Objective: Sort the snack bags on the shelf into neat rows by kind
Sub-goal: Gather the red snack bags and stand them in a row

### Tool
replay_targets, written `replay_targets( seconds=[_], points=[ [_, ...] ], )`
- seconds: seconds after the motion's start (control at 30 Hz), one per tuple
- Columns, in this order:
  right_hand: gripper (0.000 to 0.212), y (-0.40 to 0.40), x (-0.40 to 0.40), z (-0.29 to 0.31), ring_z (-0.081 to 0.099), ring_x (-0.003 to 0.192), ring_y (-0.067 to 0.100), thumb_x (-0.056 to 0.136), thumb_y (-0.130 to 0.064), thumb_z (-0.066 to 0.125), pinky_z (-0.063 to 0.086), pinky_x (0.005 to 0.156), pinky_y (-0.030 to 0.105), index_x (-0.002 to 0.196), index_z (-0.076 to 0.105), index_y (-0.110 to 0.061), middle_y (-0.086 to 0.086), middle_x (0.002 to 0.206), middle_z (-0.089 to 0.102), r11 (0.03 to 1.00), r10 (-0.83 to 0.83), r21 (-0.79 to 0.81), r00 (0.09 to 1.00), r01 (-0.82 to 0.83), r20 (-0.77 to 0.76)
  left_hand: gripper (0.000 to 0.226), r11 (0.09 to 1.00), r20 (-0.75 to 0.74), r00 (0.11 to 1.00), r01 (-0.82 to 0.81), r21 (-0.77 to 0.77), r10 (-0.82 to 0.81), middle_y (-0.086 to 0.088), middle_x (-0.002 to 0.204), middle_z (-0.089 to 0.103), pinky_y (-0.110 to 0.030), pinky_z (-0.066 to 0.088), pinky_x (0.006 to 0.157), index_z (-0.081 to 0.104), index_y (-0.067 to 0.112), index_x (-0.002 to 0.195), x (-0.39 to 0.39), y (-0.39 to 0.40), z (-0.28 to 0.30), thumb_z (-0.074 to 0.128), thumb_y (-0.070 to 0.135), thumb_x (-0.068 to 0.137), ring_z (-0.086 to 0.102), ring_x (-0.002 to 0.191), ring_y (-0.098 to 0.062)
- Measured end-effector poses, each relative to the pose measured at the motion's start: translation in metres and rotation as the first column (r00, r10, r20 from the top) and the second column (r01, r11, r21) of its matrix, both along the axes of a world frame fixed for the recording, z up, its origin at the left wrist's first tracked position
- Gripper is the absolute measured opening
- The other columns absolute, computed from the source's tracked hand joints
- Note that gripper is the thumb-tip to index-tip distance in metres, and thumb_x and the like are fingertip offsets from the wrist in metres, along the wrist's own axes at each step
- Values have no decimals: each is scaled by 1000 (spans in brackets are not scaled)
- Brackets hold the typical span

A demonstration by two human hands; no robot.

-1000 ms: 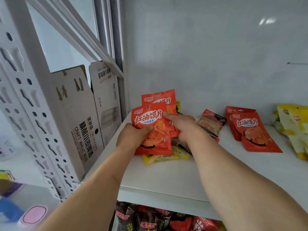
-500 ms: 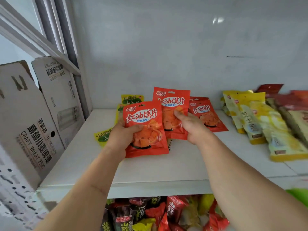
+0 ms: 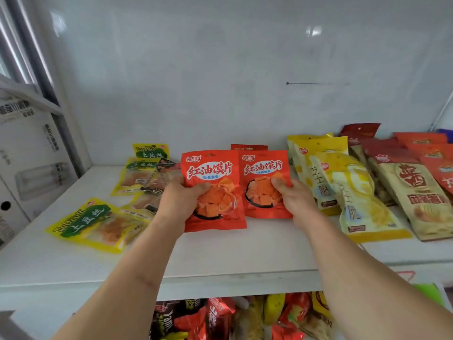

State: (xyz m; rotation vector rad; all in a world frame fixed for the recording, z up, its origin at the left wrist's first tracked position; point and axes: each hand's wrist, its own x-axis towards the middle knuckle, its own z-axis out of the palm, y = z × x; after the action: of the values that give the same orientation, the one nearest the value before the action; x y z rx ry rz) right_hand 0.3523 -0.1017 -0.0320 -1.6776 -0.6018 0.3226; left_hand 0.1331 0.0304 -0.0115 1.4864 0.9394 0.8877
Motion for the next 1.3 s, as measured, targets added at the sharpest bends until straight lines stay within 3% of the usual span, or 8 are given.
replay_targets(
  seconds=[0.17,0.37,0.6,0.8,0.9,1.0,1.1,1.3],
  points=[
    [23,2,31,-11,66,89,21,91,-42,66,49,78,32,102,68,-22,-1,97,70,989,26,-147,980,3,195,25,998,-16,999,-31,-54,30,1,92,79,-48,60,87,70,22,93,31,-25,-11,83,30,74,76,86,-24],
    [38,8,37,-20,64,95,28,91,-51,59,48,74,35,108,62,-18,2,101,69,938,-29,-308,923,158,384,37,988,-31,995,-100,-116,97,-1,90,79,-52,60,84,69,20,95,39,-39,-23,85,34,64,76,83,-28],
    [38,15,33,-20,65,97,31,92,-46,60,39,65,30,110,56,-12,7,107,69,911,-46,-350,899,216,435,25,984,-51,992,-124,-129,118,-2,90,79,-50,61,84,68,20,95,44,-41,-24,84,27,76,76,82,-27],
    [45,19,31,-12,61,108,33,95,-45,57,43,73,35,118,55,-7,13,116,65,936,-108,-277,927,216,359,32,973,-37,998,-52,-227,44,-5,95,79,-49,59,88,69,19,98,65,-49,-16,84,28,73,75,88,-30],
    [42,13,28,-12,59,109,33,100,-41,46,43,77,34,118,57,-5,15,117,64,946,-137,-231,925,228,353,19,972,-36,999,-22,-236,13,-6,92,79,-50,59,88,70,17,96,77,-53,-15,79,18,81,76,86,-29],
    [42,1,23,-19,61,102,32,102,-43,39,38,72,31,109,61,-7,13,108,65,943,-115,-251,922,218,369,19,981,-68,998,-13,-194,0,-5,92,79,-51,60,86,70,16,97,89,-53,-21,79,20,80,75,86,-29],
    [44,-9,16,-25,63,99,29,101,-47,39,42,73,32,109,62,-10,10,106,66,938,-87,-272,906,214,414,30,996,-149,988,-43,-82,31,-6,103,75,-38,59,77,67,12,108,101,-58,-24,76,28,84,71,87,-25],
    [45,-23,6,-27,57,108,26,99,-51,43,46,86,36,121,55,-13,7,118,58,928,7,-333,888,165,461,47,987,-352,926,-96,132,137,-8,116,68,-35,50,76,54,11,125,124,-68,-29,70,36,89,64,95,-28]
  ],
)
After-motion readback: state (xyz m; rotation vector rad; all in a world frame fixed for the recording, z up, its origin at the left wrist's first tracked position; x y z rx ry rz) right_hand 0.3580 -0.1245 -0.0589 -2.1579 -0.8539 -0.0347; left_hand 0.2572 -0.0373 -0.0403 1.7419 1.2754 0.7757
